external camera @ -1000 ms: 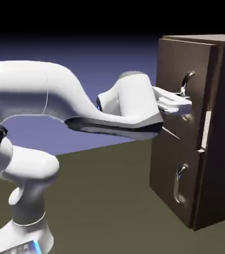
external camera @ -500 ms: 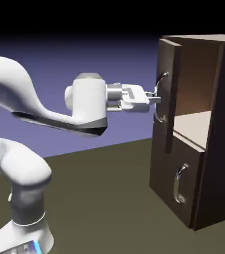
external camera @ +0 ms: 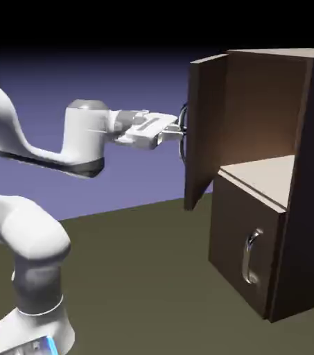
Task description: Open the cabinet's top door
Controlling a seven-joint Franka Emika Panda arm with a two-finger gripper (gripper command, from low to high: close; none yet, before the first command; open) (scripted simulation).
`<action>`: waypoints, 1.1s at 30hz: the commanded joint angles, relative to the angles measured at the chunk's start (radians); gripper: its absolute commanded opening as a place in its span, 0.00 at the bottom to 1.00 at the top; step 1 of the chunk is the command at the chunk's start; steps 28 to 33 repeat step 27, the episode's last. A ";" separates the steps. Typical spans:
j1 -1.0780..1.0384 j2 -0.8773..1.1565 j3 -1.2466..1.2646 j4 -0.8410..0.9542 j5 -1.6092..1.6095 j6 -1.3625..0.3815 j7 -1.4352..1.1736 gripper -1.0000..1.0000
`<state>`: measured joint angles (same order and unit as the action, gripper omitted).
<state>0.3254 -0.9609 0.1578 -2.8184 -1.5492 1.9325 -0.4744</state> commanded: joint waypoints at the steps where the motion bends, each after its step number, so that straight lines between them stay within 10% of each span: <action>1: 0.002 0.017 0.036 0.012 0.041 -0.042 0.003 0.00; 26: -0.236 0.810 0.700 0.724 0.520 -1.095 0.274 0.00; 27: -0.236 0.810 0.700 0.724 0.520 -1.095 0.274 1.00; 33: -0.236 0.810 0.700 0.724 0.520 -1.095 0.274 1.00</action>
